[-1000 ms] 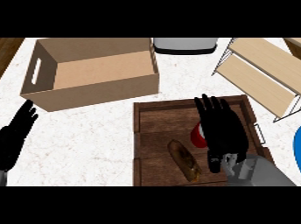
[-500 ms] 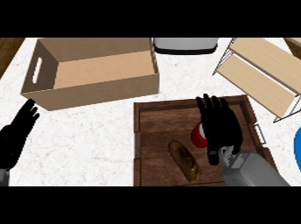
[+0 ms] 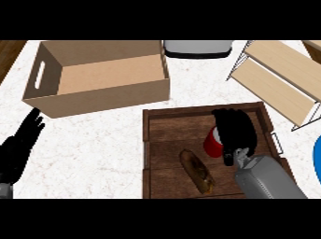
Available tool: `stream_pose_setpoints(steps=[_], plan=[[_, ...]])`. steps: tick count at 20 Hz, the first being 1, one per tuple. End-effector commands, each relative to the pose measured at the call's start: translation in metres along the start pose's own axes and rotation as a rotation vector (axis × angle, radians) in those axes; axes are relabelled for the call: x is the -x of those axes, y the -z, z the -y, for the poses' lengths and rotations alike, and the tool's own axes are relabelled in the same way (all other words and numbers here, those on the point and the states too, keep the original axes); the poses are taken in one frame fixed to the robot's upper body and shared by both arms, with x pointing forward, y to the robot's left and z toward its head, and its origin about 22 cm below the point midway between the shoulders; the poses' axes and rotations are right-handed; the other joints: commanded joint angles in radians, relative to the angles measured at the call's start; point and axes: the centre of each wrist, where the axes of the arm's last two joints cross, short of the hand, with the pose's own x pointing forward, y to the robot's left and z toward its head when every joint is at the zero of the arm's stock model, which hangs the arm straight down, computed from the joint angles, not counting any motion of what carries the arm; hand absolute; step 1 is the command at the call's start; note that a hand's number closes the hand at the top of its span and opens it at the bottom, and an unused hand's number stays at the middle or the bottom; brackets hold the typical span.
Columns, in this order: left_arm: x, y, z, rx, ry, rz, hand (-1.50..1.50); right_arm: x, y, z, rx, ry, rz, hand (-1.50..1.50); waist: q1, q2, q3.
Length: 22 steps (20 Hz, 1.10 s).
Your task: Pick the can from the tray and place it in the tiered shelf
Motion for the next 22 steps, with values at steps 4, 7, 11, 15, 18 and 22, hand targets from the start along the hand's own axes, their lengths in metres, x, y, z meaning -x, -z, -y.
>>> stream_pose_setpoints(steps=[4,7,11,15,18,22], plan=[[-0.003,0.001,-0.012,-0.007,0.007,0.008,0.00,0.010,0.003,-0.028,-0.025,-0.008,0.041,1.50,-0.001,0.002,0.002],[-0.001,0.004,-0.012,-0.001,-0.003,-0.011,0.00,0.011,0.017,-0.025,0.015,-0.058,0.060,1.50,0.000,0.003,0.002],[-0.017,0.017,0.002,-0.003,-0.006,-0.014,0.00,0.023,0.006,-0.006,0.078,-0.079,0.063,1.50,-0.004,0.002,0.002],[-0.011,0.005,-0.004,-0.013,0.003,0.002,0.00,0.001,-0.014,0.002,0.183,-0.032,0.086,1.50,-0.003,0.001,0.002],[0.016,-0.005,0.010,0.018,0.013,-0.006,0.00,-0.007,0.001,0.017,0.225,0.063,0.020,1.50,0.002,0.003,0.002],[0.004,-0.002,-0.007,0.009,-0.002,0.014,0.00,0.005,0.027,0.033,0.229,0.303,-0.290,1.50,0.012,0.009,0.002]])
